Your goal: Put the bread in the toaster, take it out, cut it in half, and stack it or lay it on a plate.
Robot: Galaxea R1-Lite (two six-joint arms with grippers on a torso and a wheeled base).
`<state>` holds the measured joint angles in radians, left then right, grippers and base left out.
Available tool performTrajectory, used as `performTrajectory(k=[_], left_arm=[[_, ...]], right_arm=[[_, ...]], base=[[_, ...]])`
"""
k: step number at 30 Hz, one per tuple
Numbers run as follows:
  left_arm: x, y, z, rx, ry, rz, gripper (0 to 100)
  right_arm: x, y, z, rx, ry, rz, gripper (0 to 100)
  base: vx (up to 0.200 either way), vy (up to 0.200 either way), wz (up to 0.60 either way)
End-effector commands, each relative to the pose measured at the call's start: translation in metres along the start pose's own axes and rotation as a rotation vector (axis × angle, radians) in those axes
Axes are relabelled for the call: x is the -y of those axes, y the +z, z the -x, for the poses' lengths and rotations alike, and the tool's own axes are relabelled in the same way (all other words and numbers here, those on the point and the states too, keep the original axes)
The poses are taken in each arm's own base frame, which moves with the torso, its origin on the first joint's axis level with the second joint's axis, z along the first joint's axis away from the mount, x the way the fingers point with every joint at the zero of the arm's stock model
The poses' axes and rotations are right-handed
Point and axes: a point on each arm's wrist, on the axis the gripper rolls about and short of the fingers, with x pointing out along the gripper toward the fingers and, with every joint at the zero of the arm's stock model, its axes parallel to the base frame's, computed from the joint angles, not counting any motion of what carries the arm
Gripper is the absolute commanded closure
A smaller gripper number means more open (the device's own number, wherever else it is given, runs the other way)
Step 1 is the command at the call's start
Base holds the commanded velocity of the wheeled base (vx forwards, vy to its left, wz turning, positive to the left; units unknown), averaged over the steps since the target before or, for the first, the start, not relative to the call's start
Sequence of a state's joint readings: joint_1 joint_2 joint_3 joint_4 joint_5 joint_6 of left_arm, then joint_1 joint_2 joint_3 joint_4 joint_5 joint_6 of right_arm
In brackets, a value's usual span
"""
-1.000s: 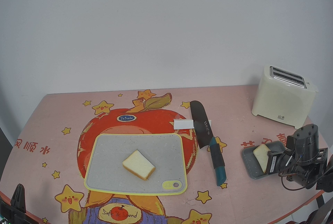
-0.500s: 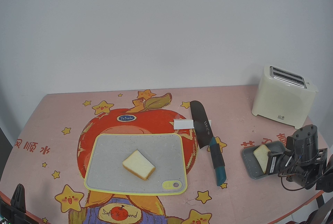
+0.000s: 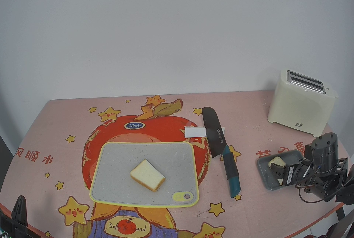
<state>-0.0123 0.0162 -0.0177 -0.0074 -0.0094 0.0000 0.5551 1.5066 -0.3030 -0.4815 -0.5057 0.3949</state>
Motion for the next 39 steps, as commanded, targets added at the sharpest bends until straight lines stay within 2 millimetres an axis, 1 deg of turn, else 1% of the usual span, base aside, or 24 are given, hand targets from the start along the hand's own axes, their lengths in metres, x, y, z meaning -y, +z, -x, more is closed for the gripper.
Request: performTrajectory(k=[1,11,15,18,23,28,39], left_arm=[[0.000,-0.005,0.000,-0.001,0.000,0.000,100],[0.000,-0.005,0.000,-0.001,0.000,-0.002,100],[0.000,-0.005,0.000,-0.001,0.002,-0.002,100],[0.000,-0.005,0.000,-0.001,0.002,-0.002,100],[0.000,-0.005,0.000,-0.001,0.002,-0.002,100],[0.000,-0.005,0.000,-0.001,0.002,-0.002,100],[0.000,-0.005,0.000,-0.001,-0.001,-0.003,100]], right_arm=[[-0.001,0.000,0.000,0.002,0.003,0.001,0],[0.000,0.000,0.001,0.003,0.002,0.003,0],[-0.001,0.005,0.002,0.032,-0.005,0.001,0],[-0.001,0.010,0.008,0.065,0.006,0.005,0],[0.001,0.024,0.022,0.144,0.035,0.019,0],[0.003,0.035,0.029,0.194,0.049,-0.004,0],[0.001,0.036,0.032,0.205,0.065,0.009,0]], base=[[0.000,0.000,0.00],[0.000,0.000,0.00],[0.000,0.000,0.00],[0.000,0.000,0.00],[0.000,0.000,0.00],[0.000,0.000,0.00],[0.000,0.000,0.00]])
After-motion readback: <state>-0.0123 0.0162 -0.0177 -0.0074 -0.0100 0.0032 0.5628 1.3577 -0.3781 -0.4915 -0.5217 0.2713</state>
